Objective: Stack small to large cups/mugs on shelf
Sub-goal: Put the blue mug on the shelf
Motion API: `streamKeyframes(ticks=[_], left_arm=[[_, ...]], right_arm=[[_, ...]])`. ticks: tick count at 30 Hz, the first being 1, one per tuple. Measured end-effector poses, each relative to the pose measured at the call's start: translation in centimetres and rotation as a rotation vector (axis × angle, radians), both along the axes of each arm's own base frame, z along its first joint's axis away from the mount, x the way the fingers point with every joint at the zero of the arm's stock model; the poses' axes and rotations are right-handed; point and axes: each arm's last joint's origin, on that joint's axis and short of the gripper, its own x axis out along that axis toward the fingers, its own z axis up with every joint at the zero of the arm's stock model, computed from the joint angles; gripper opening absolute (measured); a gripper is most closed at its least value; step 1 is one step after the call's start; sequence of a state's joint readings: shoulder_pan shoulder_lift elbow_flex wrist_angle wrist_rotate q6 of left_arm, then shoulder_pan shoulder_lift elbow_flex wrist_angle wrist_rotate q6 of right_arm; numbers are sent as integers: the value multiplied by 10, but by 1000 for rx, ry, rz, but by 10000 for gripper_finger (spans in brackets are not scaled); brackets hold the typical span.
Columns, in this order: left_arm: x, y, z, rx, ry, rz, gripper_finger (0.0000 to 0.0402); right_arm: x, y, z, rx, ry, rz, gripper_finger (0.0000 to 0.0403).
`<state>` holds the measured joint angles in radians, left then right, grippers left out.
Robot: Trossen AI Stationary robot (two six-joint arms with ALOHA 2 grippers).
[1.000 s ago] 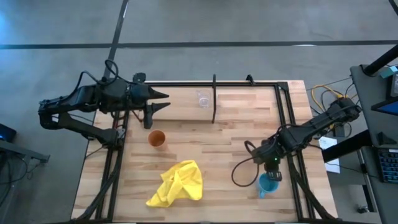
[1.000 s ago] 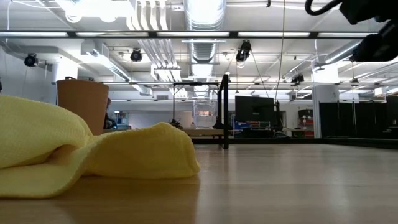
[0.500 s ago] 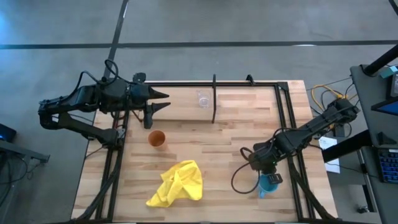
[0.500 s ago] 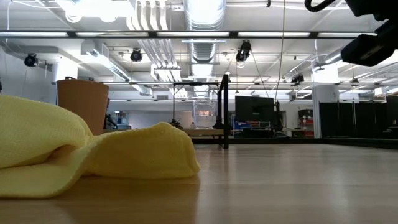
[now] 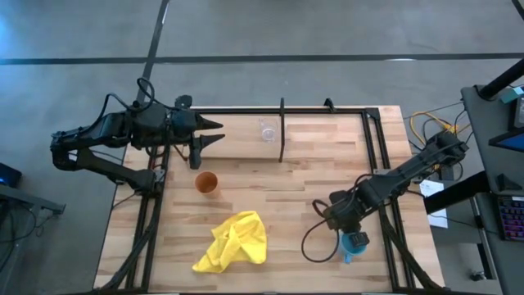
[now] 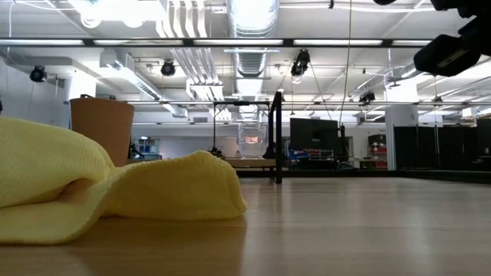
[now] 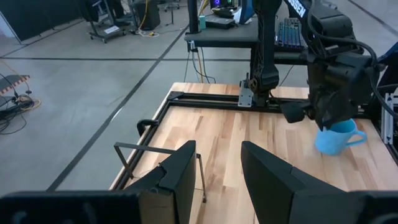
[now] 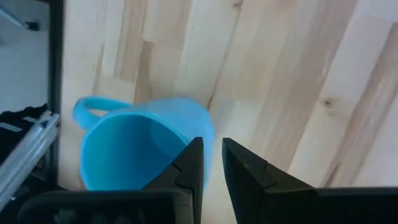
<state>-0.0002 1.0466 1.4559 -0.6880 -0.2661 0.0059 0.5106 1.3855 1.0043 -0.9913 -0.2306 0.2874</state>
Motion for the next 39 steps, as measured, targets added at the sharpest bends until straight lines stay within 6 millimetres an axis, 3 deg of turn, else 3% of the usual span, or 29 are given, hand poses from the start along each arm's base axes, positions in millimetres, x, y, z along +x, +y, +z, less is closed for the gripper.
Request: streamKeyframes(ticks=[14,39], left_arm=[[0,0,0,0,1,-1,116],[0,0,0,0,1,-1,116]], right_arm=[[-9,3,1,-19,41,32,54],[1,10,-19,-24,141,-23,54]])
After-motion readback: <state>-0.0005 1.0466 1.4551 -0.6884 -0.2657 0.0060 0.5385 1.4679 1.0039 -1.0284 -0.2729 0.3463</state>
